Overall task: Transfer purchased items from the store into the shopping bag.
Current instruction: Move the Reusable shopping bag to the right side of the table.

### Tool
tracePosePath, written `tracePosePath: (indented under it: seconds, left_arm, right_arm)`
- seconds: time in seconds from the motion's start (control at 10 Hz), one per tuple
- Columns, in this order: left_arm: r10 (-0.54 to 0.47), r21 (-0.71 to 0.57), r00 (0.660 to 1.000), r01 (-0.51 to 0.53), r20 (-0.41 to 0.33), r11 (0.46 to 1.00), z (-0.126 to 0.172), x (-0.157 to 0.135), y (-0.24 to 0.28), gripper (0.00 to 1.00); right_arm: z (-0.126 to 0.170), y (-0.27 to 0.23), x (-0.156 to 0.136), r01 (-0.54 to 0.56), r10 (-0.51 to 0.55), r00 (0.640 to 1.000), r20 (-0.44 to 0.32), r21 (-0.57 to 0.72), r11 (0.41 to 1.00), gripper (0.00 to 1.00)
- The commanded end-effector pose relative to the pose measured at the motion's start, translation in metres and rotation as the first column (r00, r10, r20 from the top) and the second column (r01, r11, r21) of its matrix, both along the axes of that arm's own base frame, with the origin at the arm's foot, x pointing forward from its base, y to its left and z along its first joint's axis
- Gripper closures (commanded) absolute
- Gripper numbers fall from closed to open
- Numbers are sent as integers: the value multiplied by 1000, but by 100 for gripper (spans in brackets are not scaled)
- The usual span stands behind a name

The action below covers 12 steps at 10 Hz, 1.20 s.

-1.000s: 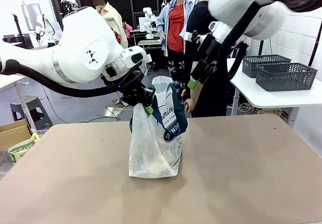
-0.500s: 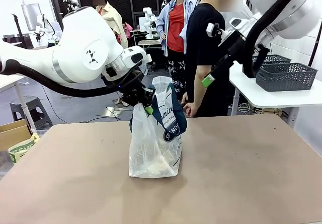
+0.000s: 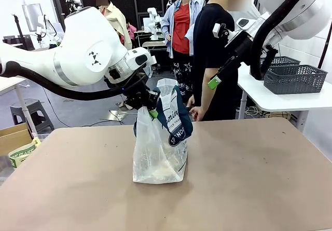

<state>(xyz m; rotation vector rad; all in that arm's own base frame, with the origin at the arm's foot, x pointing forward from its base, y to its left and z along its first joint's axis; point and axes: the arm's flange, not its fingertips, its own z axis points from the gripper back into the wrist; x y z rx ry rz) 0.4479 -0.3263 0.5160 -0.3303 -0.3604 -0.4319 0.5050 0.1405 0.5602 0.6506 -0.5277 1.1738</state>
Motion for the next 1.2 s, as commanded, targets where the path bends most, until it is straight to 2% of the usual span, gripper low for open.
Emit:
tracePosePath:
  seconds: [0.0,0.3,0.5,0.7,0.9,1.1]
  left_arm:
    - [5,-5,1000,-5,0,1000,1,0,1,100]
    - [0,0,1000,0,0,1000,0,0,0,100]
    - [17,42,996,-14,-83,999,17,8,-1,100]
    - [56,129,995,-45,-86,991,34,16,6,100]
    - [49,212,995,-30,-85,977,53,24,13,100]
    - [57,239,997,-42,-55,970,77,33,30,100]
  right_arm:
    - [-1,2,0,13,-13,1000,8,-5,1000,0]
    - [-1,2,0,13,-13,1000,8,-5,1000,0]
    - [-1,2,0,13,-13,1000,8,-5,1000,0]
    - [-1,2,0,13,-13,1000,8,-5,1000,0]
    - [-1,2,0,13,-13,1000,8,-5,1000,0]
    - [-1,2,0,13,-13,1000,8,-5,1000,0]
